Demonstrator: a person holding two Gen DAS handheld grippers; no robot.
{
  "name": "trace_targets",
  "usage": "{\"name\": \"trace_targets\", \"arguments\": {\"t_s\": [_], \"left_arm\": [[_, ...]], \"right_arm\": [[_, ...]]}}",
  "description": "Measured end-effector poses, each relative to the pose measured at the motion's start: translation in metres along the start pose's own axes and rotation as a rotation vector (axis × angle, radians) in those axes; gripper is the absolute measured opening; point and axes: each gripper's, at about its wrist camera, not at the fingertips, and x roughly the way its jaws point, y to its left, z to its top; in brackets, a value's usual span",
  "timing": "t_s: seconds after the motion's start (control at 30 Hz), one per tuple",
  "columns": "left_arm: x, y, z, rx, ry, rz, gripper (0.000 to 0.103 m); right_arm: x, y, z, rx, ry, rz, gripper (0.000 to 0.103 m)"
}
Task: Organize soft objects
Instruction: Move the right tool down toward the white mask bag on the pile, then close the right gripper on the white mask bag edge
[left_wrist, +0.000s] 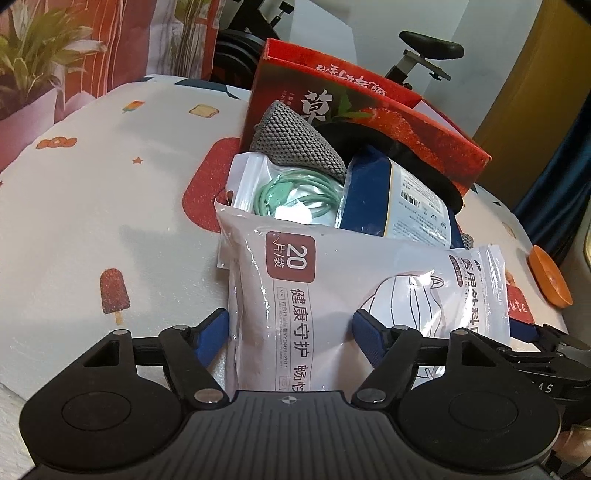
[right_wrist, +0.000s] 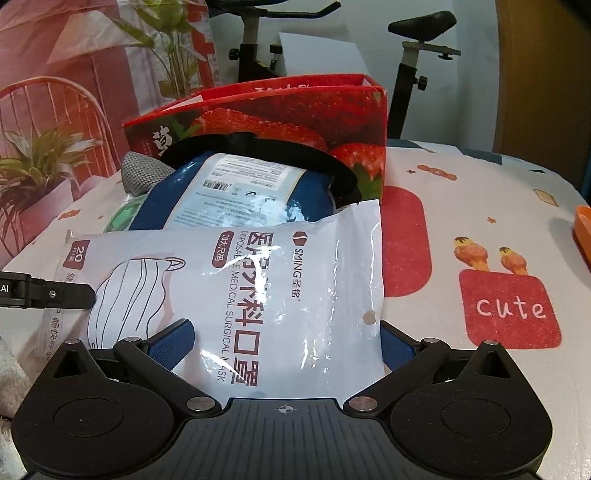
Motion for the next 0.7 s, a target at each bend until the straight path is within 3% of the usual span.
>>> {"name": "trace_targets", "arguments": {"t_s": [0.33,0.47,0.6,0.7], "left_arm": [[0.007,0.012,-0.001,-0.057,0.039,-0.061,0.077],[0.013,0.022,0.01,-0.062,0.103,-0.112,0.077],[0.019,0.024,0.019,-0.009,0.158,-0.143,0.077],[0.02,0.012,0.022,0.097,0.195,-0.144,0.077]], "right_arm": [[0.008,-0.006,0.0,0.03,0.002,0.038,0.102],[0.008,-0.007,0.004,0.021,0.017,0.045,0.102],[0.006,-0.006,0.009,-0.031,0.035,0.06,0.099],[0.005,-0.006,0.009,-0.095,0.035,0.062,0.095]]}}
